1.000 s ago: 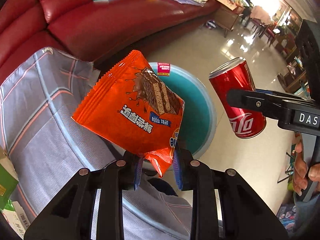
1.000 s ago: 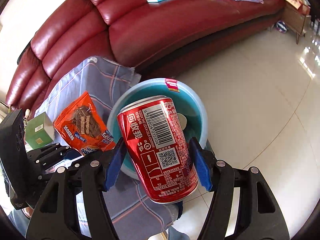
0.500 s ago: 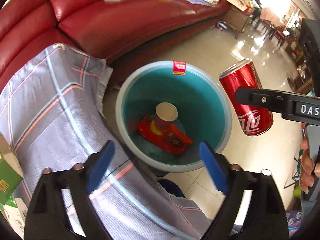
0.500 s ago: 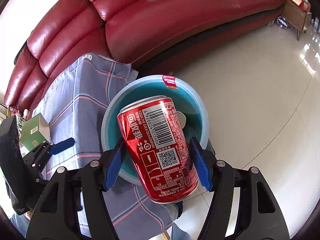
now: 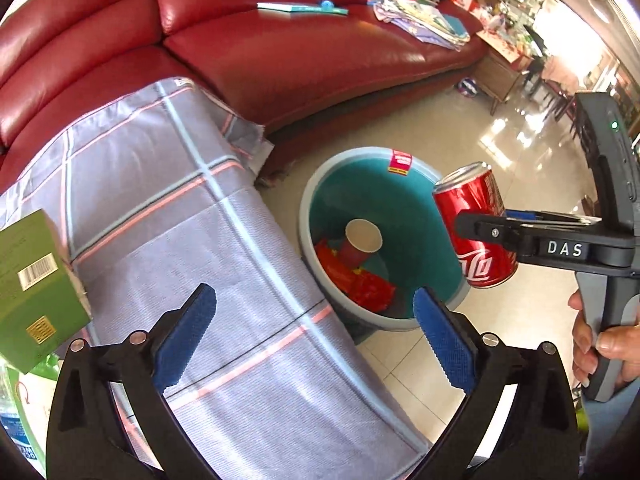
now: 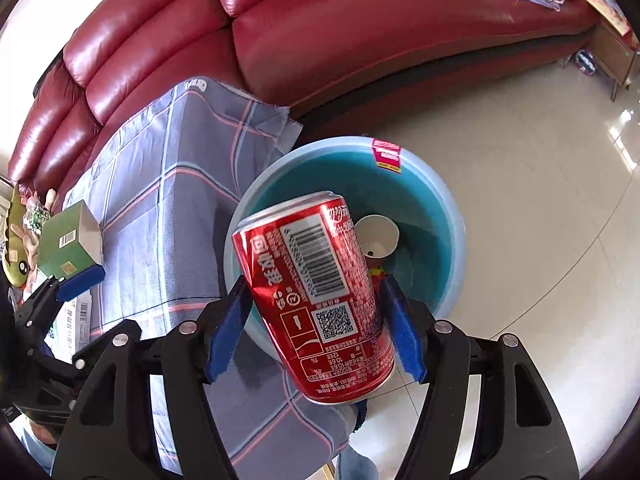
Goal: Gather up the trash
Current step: 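Carry the wafer packet and cola can over the teal bin and release both, then move both tools back over the table toward the plastic bags and bottle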
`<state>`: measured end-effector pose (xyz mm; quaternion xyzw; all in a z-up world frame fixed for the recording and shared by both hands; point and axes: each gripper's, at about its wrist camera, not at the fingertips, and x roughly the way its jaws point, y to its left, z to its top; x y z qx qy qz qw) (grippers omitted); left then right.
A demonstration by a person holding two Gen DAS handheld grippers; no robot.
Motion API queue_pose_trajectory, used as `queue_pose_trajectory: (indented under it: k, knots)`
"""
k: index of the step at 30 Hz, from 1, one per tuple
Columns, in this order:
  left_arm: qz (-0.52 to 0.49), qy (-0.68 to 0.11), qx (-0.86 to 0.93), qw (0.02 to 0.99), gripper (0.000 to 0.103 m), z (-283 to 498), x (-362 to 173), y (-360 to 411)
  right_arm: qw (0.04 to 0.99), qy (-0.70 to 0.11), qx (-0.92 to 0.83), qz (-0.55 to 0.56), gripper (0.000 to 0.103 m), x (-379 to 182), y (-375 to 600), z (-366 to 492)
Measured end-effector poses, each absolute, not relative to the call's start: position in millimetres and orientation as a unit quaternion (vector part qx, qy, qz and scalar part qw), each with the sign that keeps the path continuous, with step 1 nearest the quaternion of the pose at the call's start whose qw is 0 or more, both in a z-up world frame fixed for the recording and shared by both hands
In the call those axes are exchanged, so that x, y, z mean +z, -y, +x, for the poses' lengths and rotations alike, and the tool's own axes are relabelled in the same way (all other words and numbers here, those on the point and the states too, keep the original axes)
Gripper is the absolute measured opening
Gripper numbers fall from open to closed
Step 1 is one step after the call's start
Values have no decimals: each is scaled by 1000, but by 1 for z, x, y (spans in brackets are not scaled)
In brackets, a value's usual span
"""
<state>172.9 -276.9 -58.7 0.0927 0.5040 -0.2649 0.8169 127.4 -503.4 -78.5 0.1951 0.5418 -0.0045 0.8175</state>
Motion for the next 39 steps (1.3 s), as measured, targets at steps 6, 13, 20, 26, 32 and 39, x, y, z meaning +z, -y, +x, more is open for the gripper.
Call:
queue_pose_trajectory:
  k: [6,13,20,26,32,39]
  knots:
    - [71,-503,-252,823,99,175,-52,251,814,-549,-6,192,84,-77,489,132]
    - [55,-501,-245,828,99,170,-48,225,812,-560,-18,166,87,-72,472,130]
    - [41,-493,-232,838,99,161,-40,192,816,-559,-16,148,87,-64,446,127]
    - [24,-485,-209,849,99,147,-32,154,815,-565,4,128,87,-59,409,123]
    - [10,-480,-179,859,99,130,-26,109,816,-567,31,106,87,-51,366,119]
    - [-2,-462,-140,876,99,105,-11,47,814,-573,71,68,87,-44,299,118]
